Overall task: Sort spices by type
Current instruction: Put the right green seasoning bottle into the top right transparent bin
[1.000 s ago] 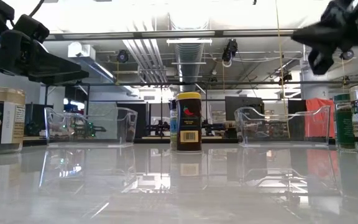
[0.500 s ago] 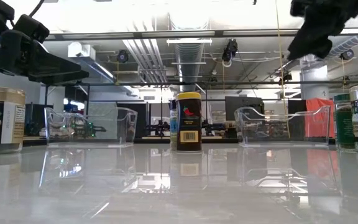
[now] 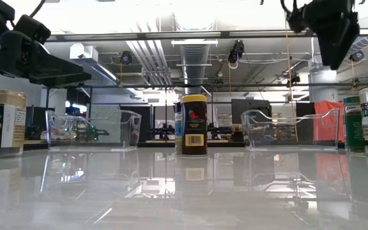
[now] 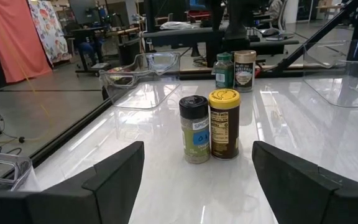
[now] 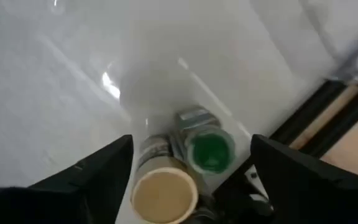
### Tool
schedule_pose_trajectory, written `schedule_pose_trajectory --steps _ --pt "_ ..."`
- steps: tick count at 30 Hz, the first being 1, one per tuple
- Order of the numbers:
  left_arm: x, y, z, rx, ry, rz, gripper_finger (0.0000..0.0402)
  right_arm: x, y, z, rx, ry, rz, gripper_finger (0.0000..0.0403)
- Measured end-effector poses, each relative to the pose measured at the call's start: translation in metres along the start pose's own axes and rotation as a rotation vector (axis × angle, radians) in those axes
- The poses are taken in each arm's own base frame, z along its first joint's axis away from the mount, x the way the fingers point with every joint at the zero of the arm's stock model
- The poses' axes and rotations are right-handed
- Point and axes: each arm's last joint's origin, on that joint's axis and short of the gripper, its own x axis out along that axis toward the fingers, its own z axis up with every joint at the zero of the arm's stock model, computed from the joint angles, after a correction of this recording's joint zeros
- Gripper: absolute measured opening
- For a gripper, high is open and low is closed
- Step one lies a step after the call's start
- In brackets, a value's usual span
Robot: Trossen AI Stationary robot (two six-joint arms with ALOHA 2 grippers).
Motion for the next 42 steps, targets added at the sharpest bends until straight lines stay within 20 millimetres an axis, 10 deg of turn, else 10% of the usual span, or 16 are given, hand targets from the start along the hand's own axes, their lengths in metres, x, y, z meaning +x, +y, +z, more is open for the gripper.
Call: schedule_pose_trajectory --steps 25,42 --pt "0.000 0.000 0.000 0.000 0.000 0.000 0.0283 0.081 -0.020 0.025 -0.182 0.370 -0.061 0.0340" --pt "0.000 0.000 0.000 0.000 0.000 0.000 0.0283 0.096 -0.027 0.033 -0.040 0.330 -0.089 0.0338"
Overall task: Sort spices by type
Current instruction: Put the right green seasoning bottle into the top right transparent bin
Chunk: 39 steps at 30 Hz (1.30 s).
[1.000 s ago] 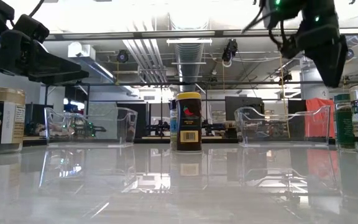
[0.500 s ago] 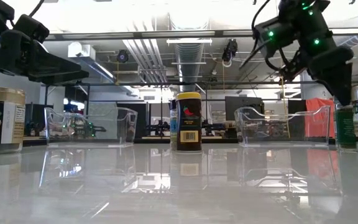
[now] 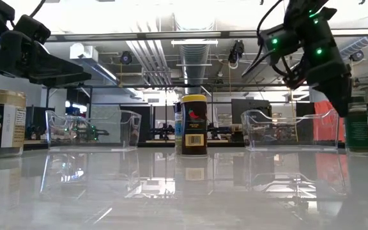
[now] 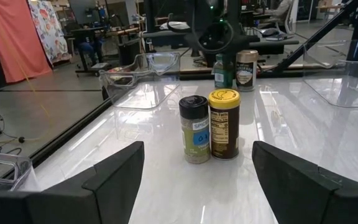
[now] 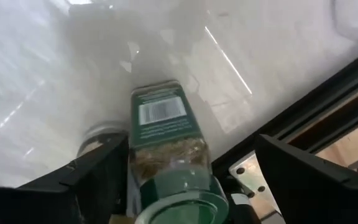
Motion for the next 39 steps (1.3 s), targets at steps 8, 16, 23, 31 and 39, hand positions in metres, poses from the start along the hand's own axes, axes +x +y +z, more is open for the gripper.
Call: schedule_pose_trajectory --steps 8,16,23,31,39 --pt "0.000 0.000 0.000 0.000 0.000 0.000 0.0283 -0.005 -0.015 0.008 0.078 -0.009 0.004 0.0341" --pt "0.000 0.000 0.000 0.000 0.000 0.000 0.0283 -0.026 -0.021 0.005 0.095 -0.010 0.032 0.0338" --pt "0.000 0.000 0.000 0.000 0.000 0.000 0.0283 -0.016 -0.021 -0.004 0.066 0.053 0.100 0.0340" --pt "0.000 0.000 0.000 0.000 0.000 0.000 0.0283 0.004 -0.023 -0.001 0.134 0.057 -0.008 0.0337" --pt "0.000 0.000 0.000 0.000 0.000 0.000 0.0283 0.003 -0.037 0.002 0.289 0.057 -0.001 0.0327"
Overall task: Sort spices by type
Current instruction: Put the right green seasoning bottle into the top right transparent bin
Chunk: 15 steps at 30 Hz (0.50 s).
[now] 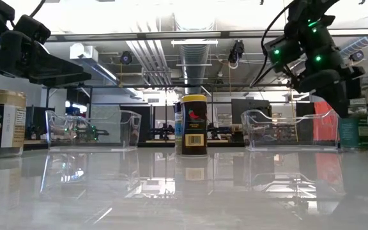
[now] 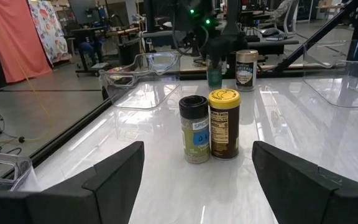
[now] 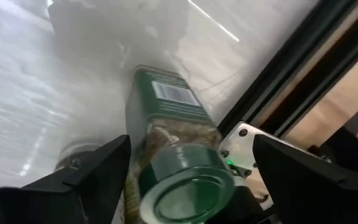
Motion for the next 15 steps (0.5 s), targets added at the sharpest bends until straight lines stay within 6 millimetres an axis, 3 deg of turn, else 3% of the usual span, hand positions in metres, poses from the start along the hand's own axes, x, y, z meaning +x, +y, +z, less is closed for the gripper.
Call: schedule_pose_trajectory --steps 8,15 --pt "0.0000 0.0000 0.0000 0.000 0.000 0.000 0.0283 -0.0055 -0.0051 -0.0056 0.114 0.016 0.092 0.0324" --pt "0.0000 0.0000 0.0000 0.000 0.000 0.000 0.0283 0.0042 -0.0033 -0.0071 0.155 0.064 0.131 0.0300"
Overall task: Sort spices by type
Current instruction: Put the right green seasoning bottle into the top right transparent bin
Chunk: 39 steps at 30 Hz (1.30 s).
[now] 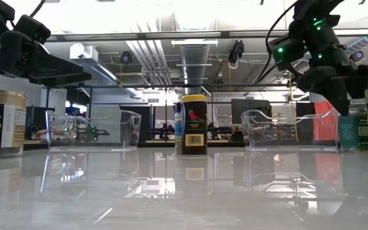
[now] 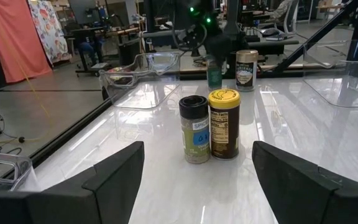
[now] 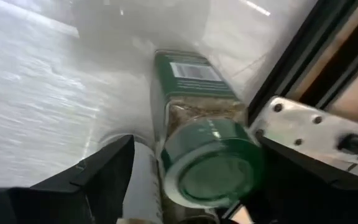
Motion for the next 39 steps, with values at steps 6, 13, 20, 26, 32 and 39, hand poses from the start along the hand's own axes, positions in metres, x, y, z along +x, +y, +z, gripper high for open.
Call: schedule_pose_trajectory --steps 6,13,20,26,32,39 --pt "0.000 0.000 0.000 0.000 0.000 0.000 0.0283 0.013 0.000 0.001 0.027 0.003 0.013 0.0255" --pt "0.000 0.000 0.000 0.000 0.000 0.000 0.0283 0.013 0.003 0.004 0.073 -0.026 0.047 0.0203" --pt "0.000 0.000 0.000 0.000 0.000 0.000 0.0283 0.013 0.003 0.005 0.092 -0.036 0.052 0.0228" --pt "0.000 0.000 0.000 0.000 0.000 0.000 0.0283 0.013 0.006 0.008 0.086 -0.067 0.073 0.0273" --pt "0.000 0.000 0.000 0.000 0.000 0.000 0.0283 0.013 0.005 0.007 0.045 -0.069 0.059 0.0249" --pt "0.000 0.000 0.000 0.000 0.000 0.000 0.0283 0.001 0.008 0.008 0.040 -0.074 0.087 0.0189"
